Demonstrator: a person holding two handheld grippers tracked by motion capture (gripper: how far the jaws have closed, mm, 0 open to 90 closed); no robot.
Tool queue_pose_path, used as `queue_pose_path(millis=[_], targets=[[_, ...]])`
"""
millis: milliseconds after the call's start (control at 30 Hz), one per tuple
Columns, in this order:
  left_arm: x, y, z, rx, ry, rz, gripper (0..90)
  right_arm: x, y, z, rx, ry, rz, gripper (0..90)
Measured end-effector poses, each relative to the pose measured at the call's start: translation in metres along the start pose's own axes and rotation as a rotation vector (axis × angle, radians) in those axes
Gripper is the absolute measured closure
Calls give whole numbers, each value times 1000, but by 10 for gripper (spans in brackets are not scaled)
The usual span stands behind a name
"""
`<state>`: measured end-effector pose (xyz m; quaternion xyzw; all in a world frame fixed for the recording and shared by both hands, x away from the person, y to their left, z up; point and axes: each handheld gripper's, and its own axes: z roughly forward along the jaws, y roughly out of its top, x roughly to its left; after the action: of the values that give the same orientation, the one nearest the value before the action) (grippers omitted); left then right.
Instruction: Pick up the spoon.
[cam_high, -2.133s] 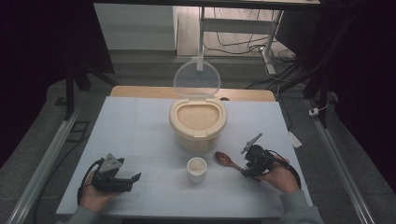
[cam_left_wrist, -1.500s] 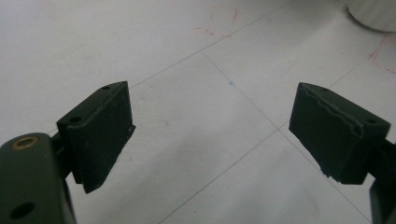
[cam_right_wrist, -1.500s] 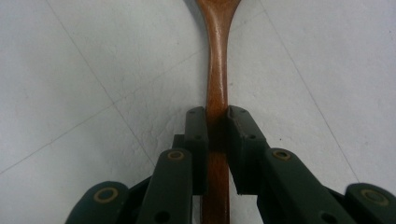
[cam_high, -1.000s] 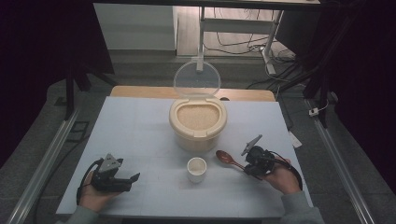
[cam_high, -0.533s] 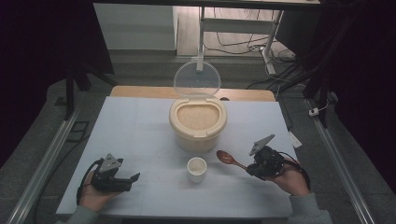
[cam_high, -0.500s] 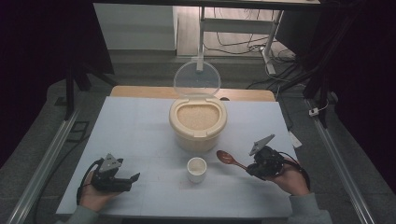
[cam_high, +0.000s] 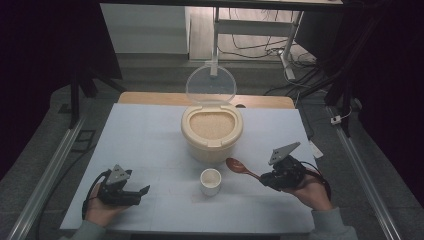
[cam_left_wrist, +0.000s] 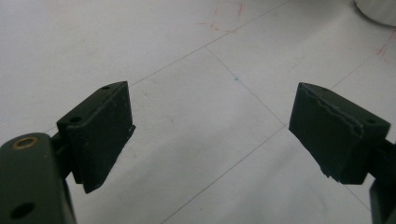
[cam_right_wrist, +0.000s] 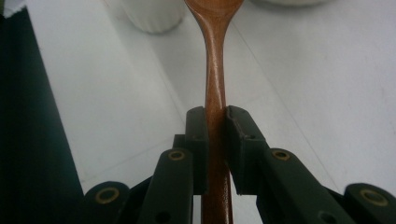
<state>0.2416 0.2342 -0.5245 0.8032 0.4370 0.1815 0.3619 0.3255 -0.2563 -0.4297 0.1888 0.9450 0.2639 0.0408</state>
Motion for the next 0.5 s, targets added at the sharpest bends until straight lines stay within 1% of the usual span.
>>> queue_pose_path(millis=[33,267,500], targets=[[0,0,0,0,0,0,133,2,3,-1,-20,7,-9,792],[0,0,1,4,1,3,133,8,14,4,-60,39,-32,792],[0,0,0,1,1,2,133,17,31,13,-72,53,-76,792]])
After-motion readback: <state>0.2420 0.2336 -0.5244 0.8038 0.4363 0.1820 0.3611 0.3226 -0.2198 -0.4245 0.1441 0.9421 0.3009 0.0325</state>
